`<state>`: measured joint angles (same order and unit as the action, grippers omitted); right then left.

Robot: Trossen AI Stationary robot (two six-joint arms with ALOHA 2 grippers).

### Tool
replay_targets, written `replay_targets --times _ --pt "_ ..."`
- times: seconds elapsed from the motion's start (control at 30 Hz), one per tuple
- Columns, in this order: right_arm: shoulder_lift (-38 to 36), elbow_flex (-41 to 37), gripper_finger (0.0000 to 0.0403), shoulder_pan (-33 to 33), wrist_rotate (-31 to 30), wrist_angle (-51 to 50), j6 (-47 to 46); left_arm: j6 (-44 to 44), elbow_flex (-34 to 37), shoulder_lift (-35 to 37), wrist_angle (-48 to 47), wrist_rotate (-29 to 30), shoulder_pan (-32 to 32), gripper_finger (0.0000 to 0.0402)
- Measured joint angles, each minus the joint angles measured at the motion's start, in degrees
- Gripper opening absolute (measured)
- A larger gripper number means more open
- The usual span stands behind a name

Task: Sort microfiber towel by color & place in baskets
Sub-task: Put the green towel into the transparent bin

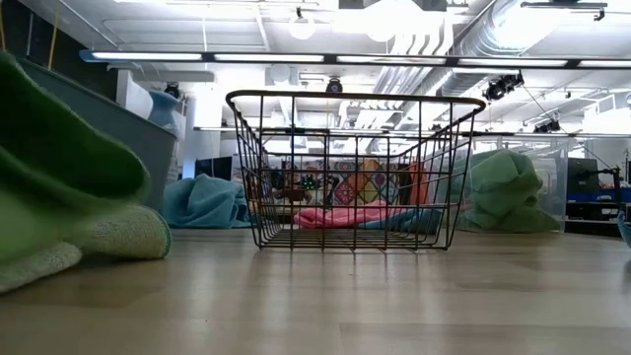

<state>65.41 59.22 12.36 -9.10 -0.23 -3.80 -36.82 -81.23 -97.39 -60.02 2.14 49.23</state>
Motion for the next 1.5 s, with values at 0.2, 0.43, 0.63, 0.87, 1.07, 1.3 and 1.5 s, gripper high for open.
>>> replay_targets --times 0.2,0.43,0.63,0.87,1.07,1.3,1.5 --pt "0.00 0.00 0.0000 -1.15 0.02 0.07 -0.46 4.43 -0.02 12.42 0.11 0.50 -2.74 0.0001" --pt "0.00 0.00 0.0000 -2.66 -0.05 1.48 -0.67 4.74 -1.64 22.94 0.38 4.37 -7.48 0.0001" --pt "0.00 0.00 0.0000 -2.76 -0.01 2.71 -0.67 13.11 -6.78 26.95 0.15 13.87 -10.05 0.0000" --pt "0.00 0.00 0.0000 -2.76 0.02 7.11 -0.67 25.23 -10.72 30.49 -0.05 23.58 -13.85 0.0000" --pt "0.00 0.00 0.0000 -2.76 0.02 9.43 -0.67 30.55 -11.21 33.40 0.30 31.32 -17.12 0.0000" --pt "-0.02 0.00 0.0000 -2.76 0.36 13.91 0.04 35.00 -10.44 36.98 6.01 33.13 -21.91 0.0000" --pt "-0.02 0.00 0.0000 -2.76 0.65 18.94 2.54 40.29 -2.72 41.88 22.24 29.10 -28.43 0.0000"
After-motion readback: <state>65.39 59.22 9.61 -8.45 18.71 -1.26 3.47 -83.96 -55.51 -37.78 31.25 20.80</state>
